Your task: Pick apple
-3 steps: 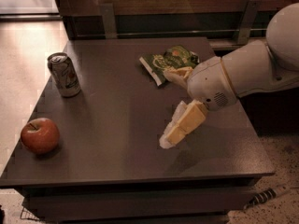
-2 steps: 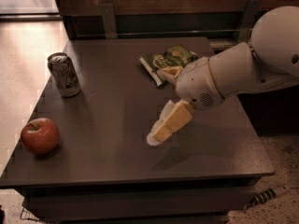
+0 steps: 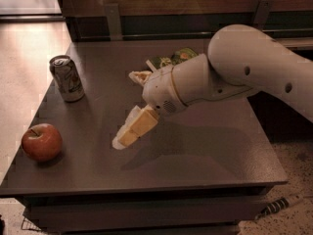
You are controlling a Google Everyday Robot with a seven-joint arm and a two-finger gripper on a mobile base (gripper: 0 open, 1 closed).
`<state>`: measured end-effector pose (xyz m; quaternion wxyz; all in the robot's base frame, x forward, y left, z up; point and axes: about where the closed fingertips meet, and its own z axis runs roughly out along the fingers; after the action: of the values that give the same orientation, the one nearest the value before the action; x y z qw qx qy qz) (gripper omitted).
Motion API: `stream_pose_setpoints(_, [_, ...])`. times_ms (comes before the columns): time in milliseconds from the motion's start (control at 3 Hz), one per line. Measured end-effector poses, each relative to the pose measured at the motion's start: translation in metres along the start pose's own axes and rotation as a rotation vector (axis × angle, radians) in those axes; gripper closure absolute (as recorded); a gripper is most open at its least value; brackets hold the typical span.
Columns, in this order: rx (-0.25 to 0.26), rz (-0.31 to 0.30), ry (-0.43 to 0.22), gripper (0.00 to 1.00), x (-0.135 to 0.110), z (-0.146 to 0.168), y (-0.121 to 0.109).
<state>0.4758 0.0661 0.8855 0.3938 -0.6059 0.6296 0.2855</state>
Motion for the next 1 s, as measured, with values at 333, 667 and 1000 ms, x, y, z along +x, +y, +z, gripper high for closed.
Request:
stream_pose_setpoints(333, [-0.073, 0.000, -0.097, 0.00, -0.012, 0.041, 0.007])
stream_pose_setpoints(667, [-0.126, 0.014, -0.178, 0.00, -0.018, 0.076, 0.016])
stream_pose_setpoints(1000, [-0.159, -0.009, -0.262, 0.00, -0.038, 0.102, 0.024])
